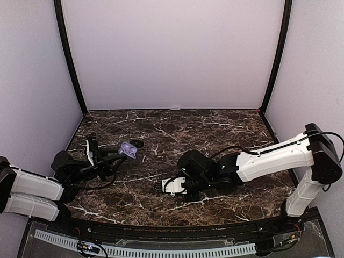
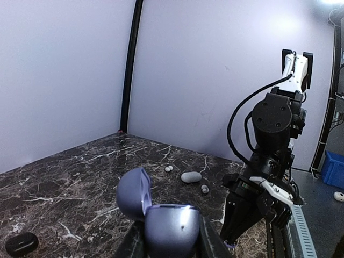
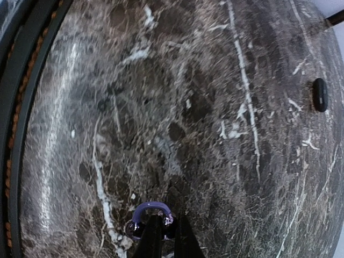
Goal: Insert the wireless bluetooth earbuds into the charging case
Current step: Place the left earbud at the center of the board.
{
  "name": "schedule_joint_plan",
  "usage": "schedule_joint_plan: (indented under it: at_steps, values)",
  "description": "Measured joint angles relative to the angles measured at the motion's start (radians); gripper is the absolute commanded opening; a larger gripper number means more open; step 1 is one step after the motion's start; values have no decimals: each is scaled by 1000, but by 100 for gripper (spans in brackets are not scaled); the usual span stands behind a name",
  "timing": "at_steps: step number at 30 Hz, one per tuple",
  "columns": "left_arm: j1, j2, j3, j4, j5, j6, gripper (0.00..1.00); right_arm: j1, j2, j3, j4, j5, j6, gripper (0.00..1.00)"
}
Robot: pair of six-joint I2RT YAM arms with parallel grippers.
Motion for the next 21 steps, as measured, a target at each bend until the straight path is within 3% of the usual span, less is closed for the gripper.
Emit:
schedule_joint_plan:
  at_steps: [7,13,18,20,21]
  values:
    - [0,-42,-43,-59,-19,23,17,-43,116,114,-302,-53,-370,0]
    - [0,-50,-45,-65,-19,23,17,-66,160,156,-384,26,-612,0]
    - [0,-38,-48,-56,-18,22,17,-87,207,212,-456,77,-727,24]
    - [0,-38,-50,-52,-18,22,17,-91,217,225,-472,87,-750,62]
    - [0,-38,-50,-51,-18,22,17,-92,219,226,-476,89,-765,74]
